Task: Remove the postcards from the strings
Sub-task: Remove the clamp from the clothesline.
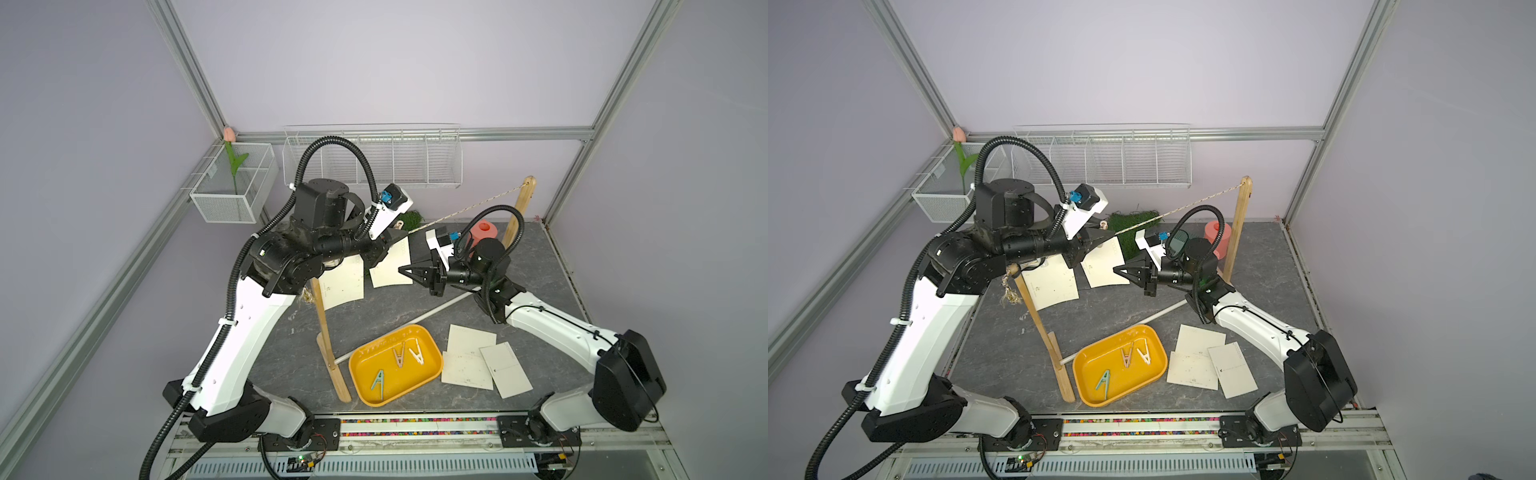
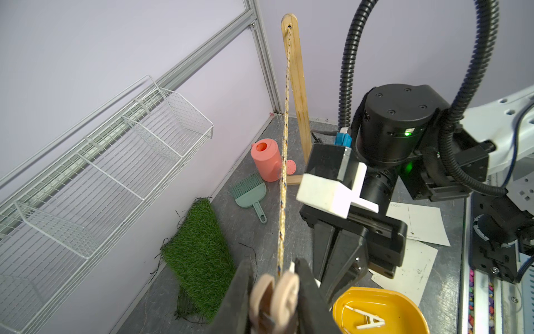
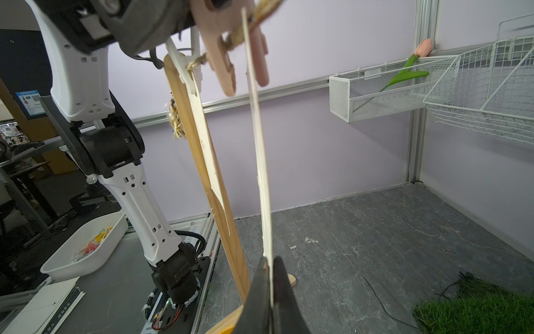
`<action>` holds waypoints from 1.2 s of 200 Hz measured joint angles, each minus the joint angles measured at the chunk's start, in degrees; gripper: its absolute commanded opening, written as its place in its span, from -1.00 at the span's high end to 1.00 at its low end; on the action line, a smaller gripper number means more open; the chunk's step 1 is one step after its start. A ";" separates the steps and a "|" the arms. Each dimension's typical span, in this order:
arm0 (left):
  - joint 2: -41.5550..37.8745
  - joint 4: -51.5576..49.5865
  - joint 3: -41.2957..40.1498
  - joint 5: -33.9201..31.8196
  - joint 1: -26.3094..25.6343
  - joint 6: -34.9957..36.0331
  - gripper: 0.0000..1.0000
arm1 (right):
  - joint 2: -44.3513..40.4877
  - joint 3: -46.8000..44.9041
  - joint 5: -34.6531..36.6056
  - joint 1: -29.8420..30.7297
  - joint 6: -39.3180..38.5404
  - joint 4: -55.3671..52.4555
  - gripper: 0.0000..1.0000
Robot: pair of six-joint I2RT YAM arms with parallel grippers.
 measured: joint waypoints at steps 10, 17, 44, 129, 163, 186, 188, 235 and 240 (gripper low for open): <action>-0.17 0.37 -0.33 -0.24 0.00 -0.04 1.00 | 0.00 0.00 0.11 0.00 -0.04 0.00 0.86; -0.28 0.57 -0.50 -0.37 0.00 -0.07 1.00 | 0.00 0.00 0.13 0.00 -0.11 -0.02 0.86; -0.59 1.51 -0.76 -1.01 0.00 -0.22 1.00 | 0.00 0.00 0.17 0.00 -0.39 -0.46 0.86; -3.52 8.13 -4.04 -3.96 -0.02 -1.11 1.00 | -2.32 -1.27 2.97 1.51 -4.22 -6.01 0.86; -4.83 10.16 -6.19 -4.61 0.00 -1.70 1.00 | -3.89 -2.62 5.53 3.89 -6.71 -10.32 0.86; -5.99 11.80 -7.67 -5.03 0.00 -1.77 1.00 | -5.51 -5.70 7.80 5.62 -7.54 -12.33 0.86; -6.16 12.02 -7.89 -5.05 -0.02 -1.77 1.00 | -5.70 -6.12 7.96 5.77 -7.54 -12.50 0.86; -9.29 16.35 -11.37 -5.57 -0.02 -1.75 1.00 | -8.61 -12.26 13.09 6.67 -7.45 -15.47 0.86; -9.64 16.98 -11.82 -5.70 -0.02 -1.75 1.00 | -8.98 -12.52 13.64 6.67 -7.43 -15.80 0.86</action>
